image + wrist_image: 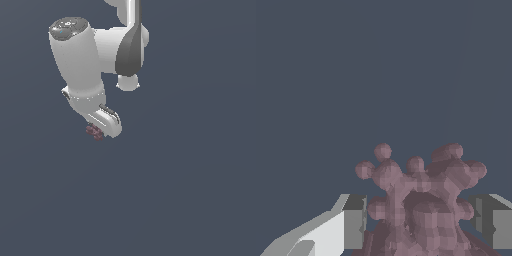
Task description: Pick up the object and move it to a goal position.
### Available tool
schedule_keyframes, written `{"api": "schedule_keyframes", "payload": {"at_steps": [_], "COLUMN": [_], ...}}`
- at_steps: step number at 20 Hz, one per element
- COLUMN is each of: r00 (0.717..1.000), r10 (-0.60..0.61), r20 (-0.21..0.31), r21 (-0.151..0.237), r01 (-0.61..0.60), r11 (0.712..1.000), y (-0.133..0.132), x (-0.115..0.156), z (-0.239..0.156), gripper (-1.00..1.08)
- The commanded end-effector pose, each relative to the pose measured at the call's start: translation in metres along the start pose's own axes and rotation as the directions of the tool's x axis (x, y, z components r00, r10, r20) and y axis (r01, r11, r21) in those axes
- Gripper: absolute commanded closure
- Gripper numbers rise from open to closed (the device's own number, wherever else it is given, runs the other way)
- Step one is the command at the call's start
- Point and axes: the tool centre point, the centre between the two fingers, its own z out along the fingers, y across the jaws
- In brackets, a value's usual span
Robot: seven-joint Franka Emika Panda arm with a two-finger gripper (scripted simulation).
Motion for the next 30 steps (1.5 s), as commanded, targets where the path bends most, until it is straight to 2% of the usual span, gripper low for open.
{"api": "schedule_keyframes", "payload": {"at_steps": [1,16,30], "r00": [1.0,1.0,1.0], "r10": [0.0,-0.002,-0.002], "r20": [0.001,0.002,0.002], "r21": [-0.001,-0.001,0.0], "r01": [0.0,0.002,0.002], "r11": [1.0,1.0,1.0], "y": [-0.001,-0.008,-0.013], "x": [0.01,0.056,0.08], "z": [-0.02,-0.108,-0.151], "gripper": [1.08,1.08,1.08]}}
